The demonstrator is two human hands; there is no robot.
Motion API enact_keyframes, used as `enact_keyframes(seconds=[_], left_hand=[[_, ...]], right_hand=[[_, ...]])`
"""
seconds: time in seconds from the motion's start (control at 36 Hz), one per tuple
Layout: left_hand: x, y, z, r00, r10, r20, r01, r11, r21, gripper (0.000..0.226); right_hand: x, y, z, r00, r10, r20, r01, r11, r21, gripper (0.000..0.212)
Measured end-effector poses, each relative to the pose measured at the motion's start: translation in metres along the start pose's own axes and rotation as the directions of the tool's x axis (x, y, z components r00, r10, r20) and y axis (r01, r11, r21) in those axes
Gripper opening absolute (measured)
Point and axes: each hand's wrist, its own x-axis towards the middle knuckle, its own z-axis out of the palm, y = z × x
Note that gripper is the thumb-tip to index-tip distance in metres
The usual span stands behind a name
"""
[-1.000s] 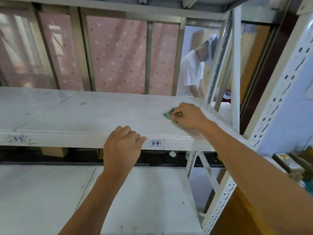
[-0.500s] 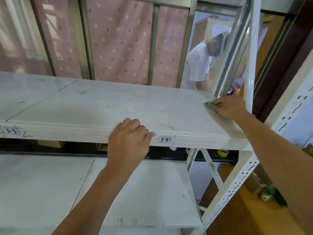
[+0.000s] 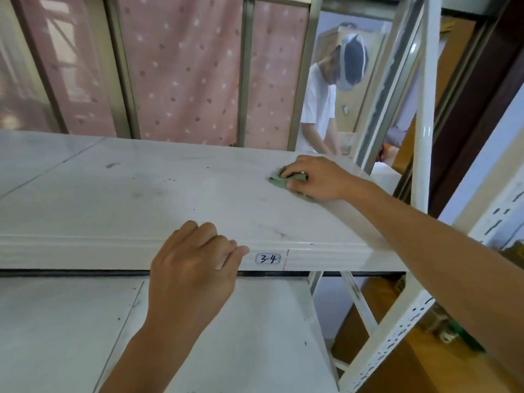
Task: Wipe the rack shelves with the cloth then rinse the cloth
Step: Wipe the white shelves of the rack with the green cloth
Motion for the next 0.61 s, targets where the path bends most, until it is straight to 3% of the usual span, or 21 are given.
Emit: enact_keyframes(seconds=[0.14, 0.28, 0.36, 0.44, 0.53, 0.61], left_hand=[[0.0, 0.001, -0.001, 0.998, 0.064, -0.012, -0.064, 0.998, 0.017, 0.032], [-0.001, -0.001, -0.001, 0.996, 0.087, 0.0, -0.087, 0.995, 0.053, 0.033], [0.001, -0.001, -0.002, 0.996, 0.088, -0.006, -0.087, 0.995, 0.042, 0.033], [0.003, 0.001, -0.002, 0.993, 0.118, -0.007, -0.117, 0.991, 0.069, 0.033], [0.003, 0.001, -0.002, 0.997, 0.079, 0.004, -0.079, 0.995, 0.06, 0.033], [0.001, 0.001, -0.001, 0.999, 0.043, 0.022, -0.044, 0.998, 0.052, 0.03]], right_hand=[[-0.047, -0.059, 0.009, 0.973, -0.23, -0.03, 0.232, 0.969, 0.084, 0.029], [-0.056, -0.047, 0.008, 0.979, -0.184, -0.088, 0.197, 0.965, 0.173, 0.024], [-0.044, -0.008, 0.004, 0.993, -0.055, -0.107, 0.062, 0.996, 0.066, 0.022], [-0.028, 0.051, -0.005, 0.98, 0.173, -0.099, -0.182, 0.979, -0.093, 0.028], [-0.019, 0.105, -0.015, 0.876, 0.467, -0.119, -0.48, 0.868, -0.127, 0.029], [-0.008, 0.139, -0.017, 0.78, 0.61, -0.137, -0.626, 0.762, -0.169, 0.043]])
